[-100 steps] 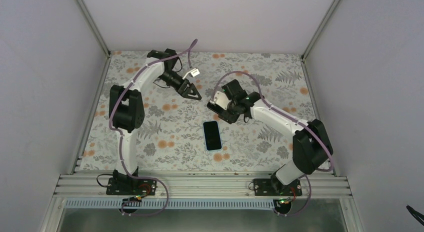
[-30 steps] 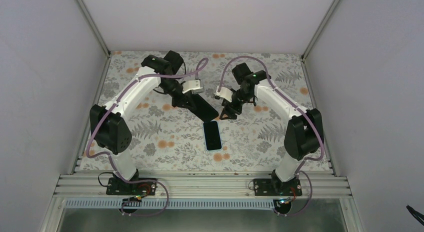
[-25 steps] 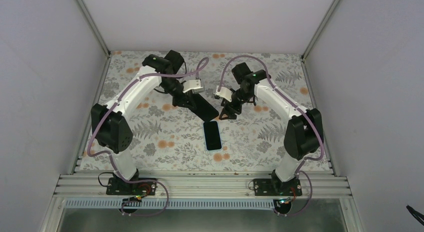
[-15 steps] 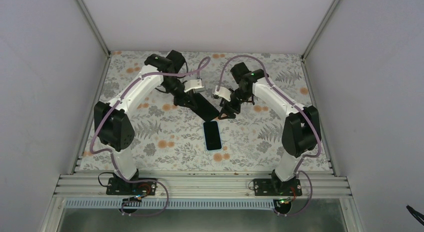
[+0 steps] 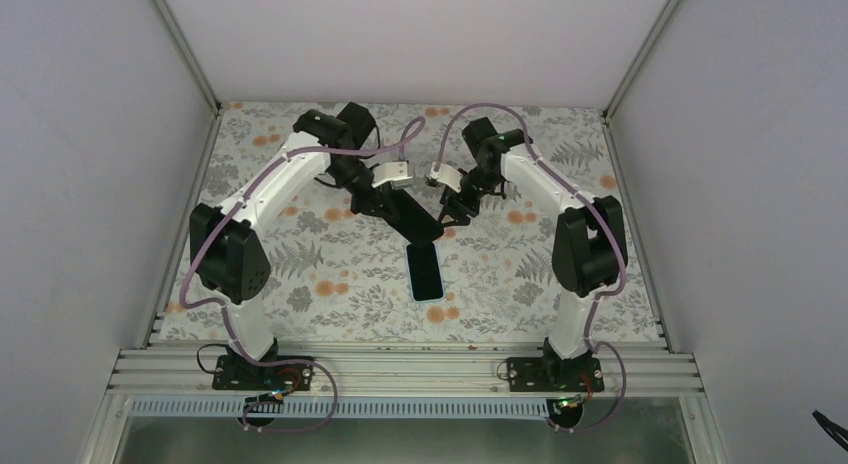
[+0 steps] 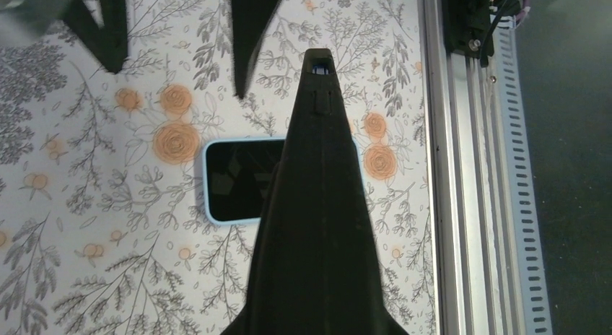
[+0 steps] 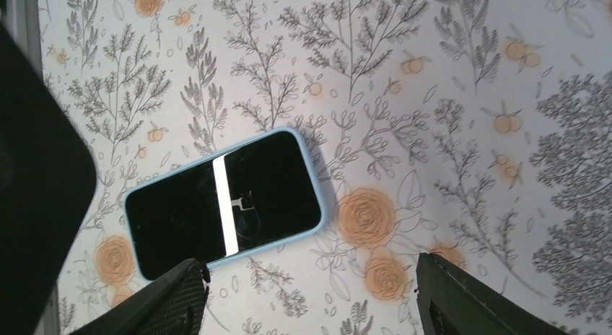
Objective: Take the phone out of the phone case
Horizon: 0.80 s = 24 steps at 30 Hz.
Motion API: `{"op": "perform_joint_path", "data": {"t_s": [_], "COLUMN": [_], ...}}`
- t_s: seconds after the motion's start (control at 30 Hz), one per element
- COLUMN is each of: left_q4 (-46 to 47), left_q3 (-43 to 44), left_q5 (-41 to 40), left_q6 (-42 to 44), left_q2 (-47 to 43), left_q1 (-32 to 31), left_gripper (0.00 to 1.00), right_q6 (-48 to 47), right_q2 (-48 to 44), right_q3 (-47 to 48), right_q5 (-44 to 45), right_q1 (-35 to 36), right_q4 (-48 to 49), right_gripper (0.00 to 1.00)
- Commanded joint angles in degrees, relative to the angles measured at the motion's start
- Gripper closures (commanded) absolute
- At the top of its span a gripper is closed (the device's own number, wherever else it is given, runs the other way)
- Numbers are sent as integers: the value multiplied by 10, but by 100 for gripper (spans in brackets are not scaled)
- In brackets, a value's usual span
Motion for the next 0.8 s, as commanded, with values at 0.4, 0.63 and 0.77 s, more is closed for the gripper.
{"op": "perform_joint_path", "data": {"t_s": [0.4, 0.63, 0.77], "left_q4": [14, 3, 1], "left_q3": [26, 51, 57], "left_q5": [8, 29, 33], "left_q6": [-4, -4, -4], "left_q2": [0, 18, 18], "left_q1": [-5, -6, -7], "left_gripper": [98, 98, 98], "right_q6": [-83, -70, -58], "right_q2": [-67, -52, -52], "right_q3": [-27, -17, -23], "right_q5": [-30, -33, -25], "right_q1": [-8, -8, -9], "right_q4": [-92, -84, -59], "right_gripper": [26, 28, 30]}}
